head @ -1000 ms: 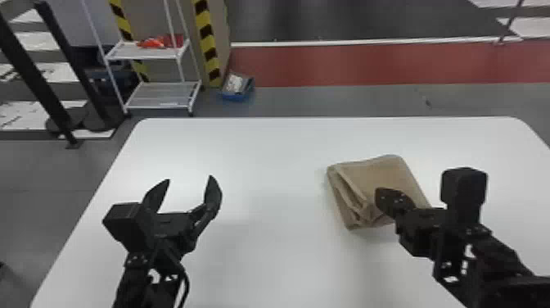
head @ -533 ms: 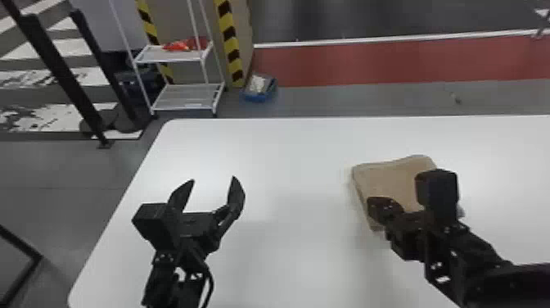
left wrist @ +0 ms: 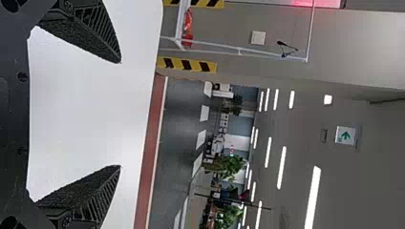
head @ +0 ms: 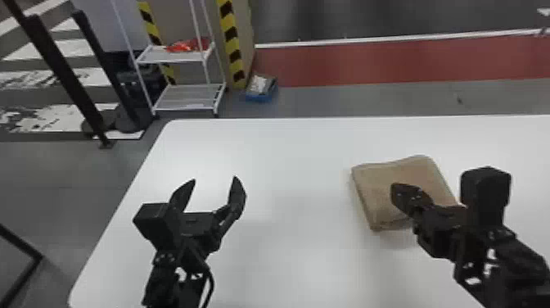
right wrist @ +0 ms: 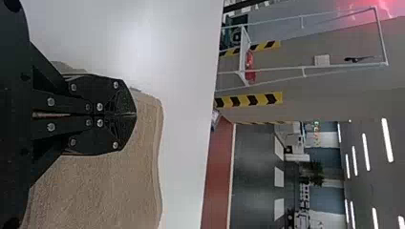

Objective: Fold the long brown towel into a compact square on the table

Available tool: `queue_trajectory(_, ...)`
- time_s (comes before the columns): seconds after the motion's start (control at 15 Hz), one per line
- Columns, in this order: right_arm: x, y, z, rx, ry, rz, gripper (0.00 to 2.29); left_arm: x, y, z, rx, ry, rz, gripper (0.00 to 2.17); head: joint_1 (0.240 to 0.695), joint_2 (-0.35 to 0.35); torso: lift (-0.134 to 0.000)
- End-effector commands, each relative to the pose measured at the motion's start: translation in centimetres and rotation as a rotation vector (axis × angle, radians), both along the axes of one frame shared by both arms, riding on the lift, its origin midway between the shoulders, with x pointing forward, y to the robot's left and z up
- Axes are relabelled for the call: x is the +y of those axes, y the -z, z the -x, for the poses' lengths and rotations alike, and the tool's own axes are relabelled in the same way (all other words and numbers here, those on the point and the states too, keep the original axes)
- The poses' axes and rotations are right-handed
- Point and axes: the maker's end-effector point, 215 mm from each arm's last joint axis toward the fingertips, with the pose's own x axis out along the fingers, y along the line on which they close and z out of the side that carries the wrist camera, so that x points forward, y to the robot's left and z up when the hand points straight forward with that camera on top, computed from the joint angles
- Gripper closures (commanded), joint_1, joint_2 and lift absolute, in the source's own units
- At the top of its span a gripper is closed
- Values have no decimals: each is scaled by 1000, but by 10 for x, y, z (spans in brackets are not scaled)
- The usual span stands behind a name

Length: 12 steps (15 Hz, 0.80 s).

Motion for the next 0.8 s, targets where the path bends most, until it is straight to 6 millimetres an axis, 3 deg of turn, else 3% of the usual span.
queue_trajectory(0.0,-30,14,12,19,49,-13,2051,-1,0,0,0,2,2,90,695,128,-123)
queue_trajectory(0.4,-60,71,8,80,94,23,2051,-2,2,1,4,6,2,90,695,62,-123)
queue_trajectory(0.53,-65,59,8,43,103,1,2051,-1,0,1,1,5,1,90,695,56,-123)
queue_trajectory(0.73,-76,8,7,-45,118,-49,2051,-2,1,1,1,5,5,90,695,49,-123)
